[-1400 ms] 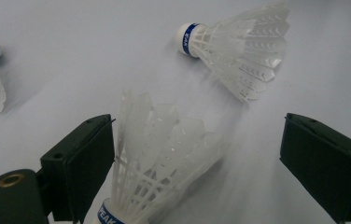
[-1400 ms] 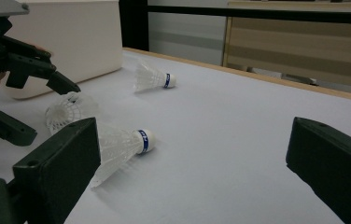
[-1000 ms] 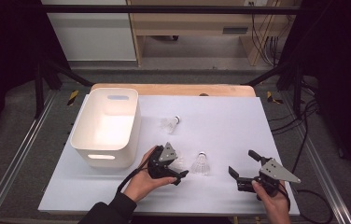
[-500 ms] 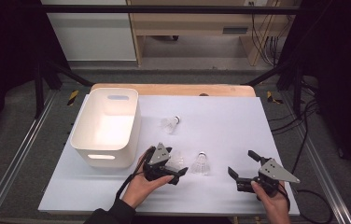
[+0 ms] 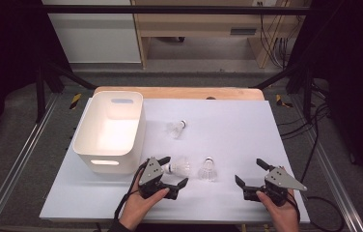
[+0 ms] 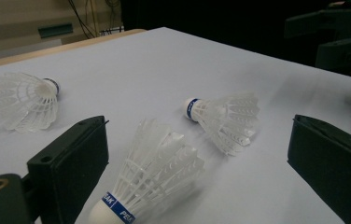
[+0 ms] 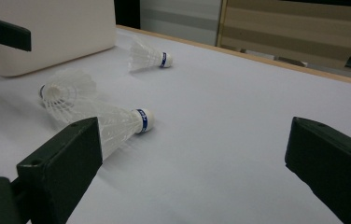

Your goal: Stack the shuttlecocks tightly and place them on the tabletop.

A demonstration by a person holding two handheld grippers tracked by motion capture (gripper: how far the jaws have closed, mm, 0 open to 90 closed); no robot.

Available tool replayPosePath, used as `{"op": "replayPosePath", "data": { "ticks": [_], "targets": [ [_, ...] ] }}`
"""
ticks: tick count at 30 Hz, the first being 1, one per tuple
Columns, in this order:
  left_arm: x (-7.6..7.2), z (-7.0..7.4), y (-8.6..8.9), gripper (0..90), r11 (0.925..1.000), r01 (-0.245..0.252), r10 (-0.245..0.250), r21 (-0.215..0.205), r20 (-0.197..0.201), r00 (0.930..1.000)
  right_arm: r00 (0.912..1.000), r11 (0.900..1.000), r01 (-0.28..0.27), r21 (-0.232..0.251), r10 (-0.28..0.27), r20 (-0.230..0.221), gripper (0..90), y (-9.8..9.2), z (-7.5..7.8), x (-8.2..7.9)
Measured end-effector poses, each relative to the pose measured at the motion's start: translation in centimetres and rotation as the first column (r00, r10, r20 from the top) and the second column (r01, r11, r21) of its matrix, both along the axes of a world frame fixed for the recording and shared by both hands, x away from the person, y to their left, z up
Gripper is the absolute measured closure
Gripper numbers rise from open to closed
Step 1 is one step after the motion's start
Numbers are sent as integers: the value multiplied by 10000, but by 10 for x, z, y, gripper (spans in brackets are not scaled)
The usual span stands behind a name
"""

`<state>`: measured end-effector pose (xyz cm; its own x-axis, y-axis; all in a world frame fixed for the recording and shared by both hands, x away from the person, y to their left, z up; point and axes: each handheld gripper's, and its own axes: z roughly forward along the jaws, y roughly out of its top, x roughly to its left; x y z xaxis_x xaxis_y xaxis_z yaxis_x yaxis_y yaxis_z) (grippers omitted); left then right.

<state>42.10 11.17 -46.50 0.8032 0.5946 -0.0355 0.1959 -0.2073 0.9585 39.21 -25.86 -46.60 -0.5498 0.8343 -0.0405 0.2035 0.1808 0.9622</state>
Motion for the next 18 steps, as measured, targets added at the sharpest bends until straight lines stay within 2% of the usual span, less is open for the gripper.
{"op": "replayPosePath", "data": {
  "ticks": [7, 10, 14, 18],
  "targets": [
    [-14, 4, 10, 47, 9999, -51, 55, -103, 371, 9993, 9999, 9998, -152, -138, 152, -39, 52, 8, 3, -4],
    [-19, 4, 15, 46, 9994, -167, 179, -303, 412, 9990, 9996, 9991, -287, -327, 285, -68, 67, 13, 5, -7],
    [-26, 4, 21, 45, 9992, -179, 195, -365, 457, 9988, 9990, 9983, -417, -409, 411, -158, 74, 19, 7, -10],
    [-34, 2, 25, 44, 9996, -130, 144, -233, 601, 9981, 9980, 9971, -572, -498, 558, -293, 78, 24, 6, -14]
  ]
}}
